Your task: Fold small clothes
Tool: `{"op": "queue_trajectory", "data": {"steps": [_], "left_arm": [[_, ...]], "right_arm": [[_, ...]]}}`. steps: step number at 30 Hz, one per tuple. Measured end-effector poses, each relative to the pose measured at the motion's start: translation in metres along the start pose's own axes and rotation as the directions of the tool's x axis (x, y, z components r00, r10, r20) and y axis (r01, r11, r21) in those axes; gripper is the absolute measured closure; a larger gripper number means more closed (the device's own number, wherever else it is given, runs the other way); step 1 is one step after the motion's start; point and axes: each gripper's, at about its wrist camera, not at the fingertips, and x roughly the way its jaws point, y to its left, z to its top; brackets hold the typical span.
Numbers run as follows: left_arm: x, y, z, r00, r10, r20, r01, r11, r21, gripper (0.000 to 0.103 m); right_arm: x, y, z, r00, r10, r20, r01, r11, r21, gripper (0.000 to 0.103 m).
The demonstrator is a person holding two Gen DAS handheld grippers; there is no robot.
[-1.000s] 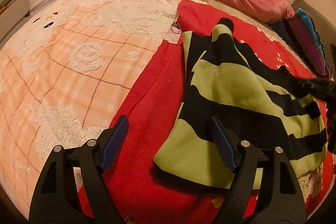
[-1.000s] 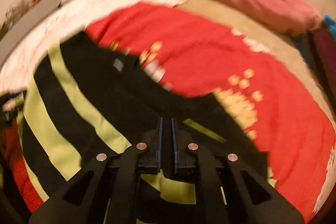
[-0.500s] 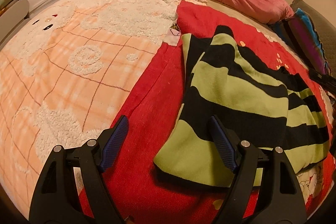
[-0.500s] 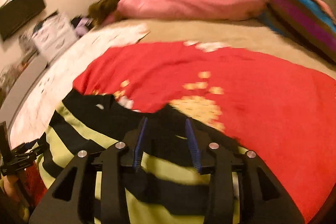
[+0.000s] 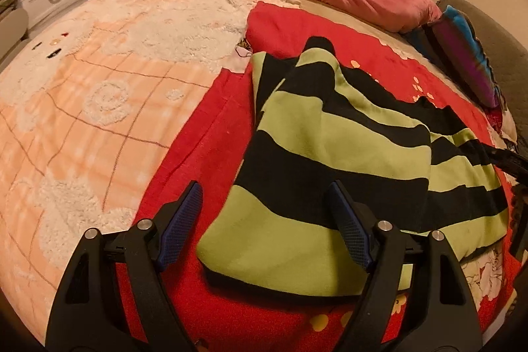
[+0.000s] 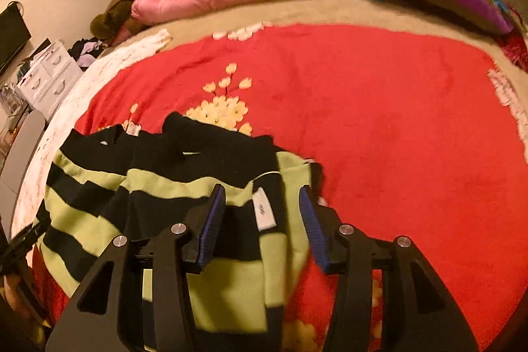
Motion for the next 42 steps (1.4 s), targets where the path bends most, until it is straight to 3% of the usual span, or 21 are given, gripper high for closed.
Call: {"op": "queue_trajectory", "data": {"steps": [1,2,4,5,7,10,13,17,21,28,32,35,42], "left_arm": [[0.001,0.0,0.0,1.0,-0.013,-0.003,0.013,1.0,-0.006,0.046],[0.001,0.0,-0.001,1.0,-0.018,-0.004,0.018,1.0,-0.009,0.053],[0.0,-0.001,-0.001,1.0,-0.004,0.001,0.004,1.0,-0.005,0.066],[0.0,0.0,-0.001,1.0,0.003,0.005,-0.003,1.0,-0.004,0.077],[0.0,0.003,0.0,1.0,0.017,0.008,-0.017,1.0,-0.018,0.081],[0.003,0.008,0.0,1.0,0.006,-0.001,-0.007,0.999,-0.042,0.081],[0.003,0.007,0.0,1.0,0.014,0.001,-0.014,0.999,-0.031,0.08],[0.003,0.008,0.0,1.0,0.02,0.005,-0.019,0.999,-0.031,0.077],[-0.006,0.009,0.001,1.0,0.003,0.018,-0.002,0.999,-0.049,0.07],[-0.011,0.003,0.0,1.0,-0.005,0.006,0.005,0.999,-0.04,0.054],[-0.005,-0.007,-0.003,0.998,0.057,-0.022,-0.057,0.998,0.021,0.054],[-0.003,-0.007,-0.004,0.998,0.063,-0.026,-0.062,0.998,0.022,0.052],[-0.009,-0.008,-0.005,0.997,0.068,-0.027,-0.068,0.998,0.019,0.052]], "right_arm": [[0.008,0.001,0.001,0.999,-0.003,-0.032,0.003,1.0,0.008,0.07],[0.013,0.002,0.002,0.999,0.007,-0.046,-0.007,1.0,0.01,0.095],[0.009,0.004,0.003,1.0,-0.021,-0.022,0.021,1.0,-0.009,0.096],[0.004,0.002,0.003,1.0,-0.029,0.006,0.029,1.0,0.0,0.096],[-0.008,-0.013,0.003,0.998,-0.038,0.047,0.034,0.997,0.076,0.096],[0.002,-0.02,-0.005,0.997,-0.076,0.006,0.075,0.992,0.101,0.096],[0.008,-0.019,-0.008,0.996,-0.09,0.008,0.089,0.991,0.101,0.092],[-0.02,-0.02,-0.011,0.995,-0.068,0.072,0.057,0.988,0.144,0.071],[-0.061,-0.008,-0.026,0.988,-0.06,0.145,0.049,0.996,0.075,0.052],[-0.071,0.001,-0.061,0.998,-0.009,0.069,0.004,0.998,0.069,0.051],[-0.052,0.004,-0.075,0.994,-0.106,-0.01,0.106,0.994,0.037,0.051],[-0.038,-0.005,-0.084,0.991,-0.128,-0.042,0.13,0.99,0.057,0.051],[-0.058,-0.002,-0.085,0.996,-0.086,0.002,0.085,0.992,0.093,0.046]]}}
